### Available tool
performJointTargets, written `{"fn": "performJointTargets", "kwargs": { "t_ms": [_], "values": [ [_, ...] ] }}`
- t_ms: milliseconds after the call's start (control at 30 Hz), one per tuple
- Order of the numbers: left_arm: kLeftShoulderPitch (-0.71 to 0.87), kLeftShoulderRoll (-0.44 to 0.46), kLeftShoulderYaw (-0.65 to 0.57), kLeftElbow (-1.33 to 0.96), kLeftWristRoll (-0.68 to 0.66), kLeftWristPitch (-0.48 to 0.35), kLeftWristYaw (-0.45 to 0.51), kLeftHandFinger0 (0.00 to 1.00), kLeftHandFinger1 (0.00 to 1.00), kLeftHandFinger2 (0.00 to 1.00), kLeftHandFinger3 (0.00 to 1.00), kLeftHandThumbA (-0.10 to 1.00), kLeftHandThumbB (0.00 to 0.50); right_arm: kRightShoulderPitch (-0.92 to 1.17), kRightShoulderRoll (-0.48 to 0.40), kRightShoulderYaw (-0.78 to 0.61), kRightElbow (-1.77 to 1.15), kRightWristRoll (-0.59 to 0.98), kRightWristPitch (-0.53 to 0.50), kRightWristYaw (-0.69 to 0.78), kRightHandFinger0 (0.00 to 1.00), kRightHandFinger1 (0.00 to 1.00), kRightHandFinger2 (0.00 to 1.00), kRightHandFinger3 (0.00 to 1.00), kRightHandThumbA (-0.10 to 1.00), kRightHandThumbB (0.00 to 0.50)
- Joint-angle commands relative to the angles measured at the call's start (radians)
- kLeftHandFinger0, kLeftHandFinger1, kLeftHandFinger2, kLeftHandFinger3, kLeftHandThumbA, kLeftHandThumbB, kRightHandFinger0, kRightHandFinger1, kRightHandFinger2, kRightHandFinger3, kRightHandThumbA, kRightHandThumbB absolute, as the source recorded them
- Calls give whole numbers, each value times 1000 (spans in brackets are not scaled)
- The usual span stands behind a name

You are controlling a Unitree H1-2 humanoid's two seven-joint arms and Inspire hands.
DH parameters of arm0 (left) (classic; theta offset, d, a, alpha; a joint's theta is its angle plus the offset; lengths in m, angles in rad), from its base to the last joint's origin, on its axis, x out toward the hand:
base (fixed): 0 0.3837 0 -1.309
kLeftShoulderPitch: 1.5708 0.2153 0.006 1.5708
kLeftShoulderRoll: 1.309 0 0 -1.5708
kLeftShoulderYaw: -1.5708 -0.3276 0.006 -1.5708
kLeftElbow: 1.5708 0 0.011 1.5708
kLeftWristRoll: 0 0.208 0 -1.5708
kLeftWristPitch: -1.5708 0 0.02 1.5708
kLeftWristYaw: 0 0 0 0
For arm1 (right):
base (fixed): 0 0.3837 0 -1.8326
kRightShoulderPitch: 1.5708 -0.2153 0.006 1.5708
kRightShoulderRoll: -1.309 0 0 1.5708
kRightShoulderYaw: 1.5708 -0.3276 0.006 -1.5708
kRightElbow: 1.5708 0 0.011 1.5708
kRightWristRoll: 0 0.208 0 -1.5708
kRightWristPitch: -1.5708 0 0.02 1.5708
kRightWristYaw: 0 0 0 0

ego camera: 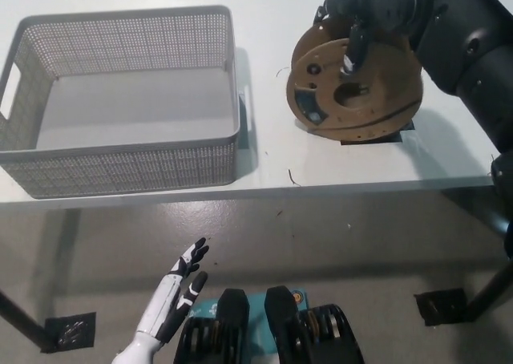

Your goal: Use the right hand to pick up a 3d printing filament and place it into a container on the left side

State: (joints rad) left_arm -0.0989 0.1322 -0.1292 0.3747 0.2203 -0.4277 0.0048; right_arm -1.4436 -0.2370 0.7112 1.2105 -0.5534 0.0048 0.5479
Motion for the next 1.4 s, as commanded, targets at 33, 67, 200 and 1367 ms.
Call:
{"fn": "performJointTargets", "kwargs": {
  "t_ms": [33, 67, 200, 1367],
  "values": [
    [-13, 11, -4, -29, -15, -42, -2, 1000, 1000, 1000, 1000, 1000, 304, 49, -15, -11, 45, -31, -41, -93, 233, 405, 536, 487, -100, 165],
    [-13, 12, -5, -29, -17, -42, -3, 1000, 1000, 1000, 1000, 1000, 304, 49, -16, -17, 48, -26, -39, -96, 178, 361, 499, 441, -100, 161],
    [-15, 13, -6, -30, -19, -42, -5, 1000, 1000, 1000, 1000, 1000, 306, 63, -28, -49, 47, -7, -44, -121, 87, 345, 530, 317, -100, 157],
    [-22, 20, -14, -25, -18, -42, 3, 1000, 1000, 1000, 1000, 1000, 280, 152, -32, -1448, 232, 865, 239, -281, 0, 104, 653, 805, -100, 126]
  ]
}}
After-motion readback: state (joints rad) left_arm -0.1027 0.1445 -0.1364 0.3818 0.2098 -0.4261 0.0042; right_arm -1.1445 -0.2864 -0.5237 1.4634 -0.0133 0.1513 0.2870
